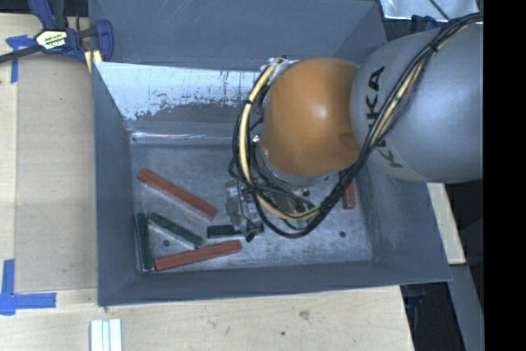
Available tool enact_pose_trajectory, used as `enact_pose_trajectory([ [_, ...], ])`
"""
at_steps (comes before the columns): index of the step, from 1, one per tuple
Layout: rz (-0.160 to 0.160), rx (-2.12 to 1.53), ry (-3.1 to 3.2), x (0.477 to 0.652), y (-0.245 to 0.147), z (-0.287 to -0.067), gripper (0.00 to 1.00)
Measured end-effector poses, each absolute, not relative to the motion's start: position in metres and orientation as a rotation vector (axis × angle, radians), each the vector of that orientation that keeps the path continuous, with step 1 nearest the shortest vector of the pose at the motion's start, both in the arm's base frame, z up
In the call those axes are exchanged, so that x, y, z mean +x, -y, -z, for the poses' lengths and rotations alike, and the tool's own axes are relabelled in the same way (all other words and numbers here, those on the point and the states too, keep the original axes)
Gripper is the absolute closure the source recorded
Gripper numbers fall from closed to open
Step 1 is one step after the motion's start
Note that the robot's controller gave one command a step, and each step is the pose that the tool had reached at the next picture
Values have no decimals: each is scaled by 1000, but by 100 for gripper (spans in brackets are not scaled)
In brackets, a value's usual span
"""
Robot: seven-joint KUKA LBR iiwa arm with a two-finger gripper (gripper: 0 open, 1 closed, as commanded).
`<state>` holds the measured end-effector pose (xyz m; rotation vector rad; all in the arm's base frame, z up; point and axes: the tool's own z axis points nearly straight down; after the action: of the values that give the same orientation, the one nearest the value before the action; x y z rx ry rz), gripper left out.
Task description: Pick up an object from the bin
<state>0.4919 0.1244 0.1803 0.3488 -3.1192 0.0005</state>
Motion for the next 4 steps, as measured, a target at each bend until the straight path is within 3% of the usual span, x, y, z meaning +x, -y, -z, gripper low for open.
enact_pose_trajectory([
  [1,1,346,3124,493,-124,-182,0],
  [2,-2,230,3129,486,-94,-73,0],
  [3,1,231,3137,488,-95,-78,100],
  [4,-5,151,3141,545,-135,-72,100],
])
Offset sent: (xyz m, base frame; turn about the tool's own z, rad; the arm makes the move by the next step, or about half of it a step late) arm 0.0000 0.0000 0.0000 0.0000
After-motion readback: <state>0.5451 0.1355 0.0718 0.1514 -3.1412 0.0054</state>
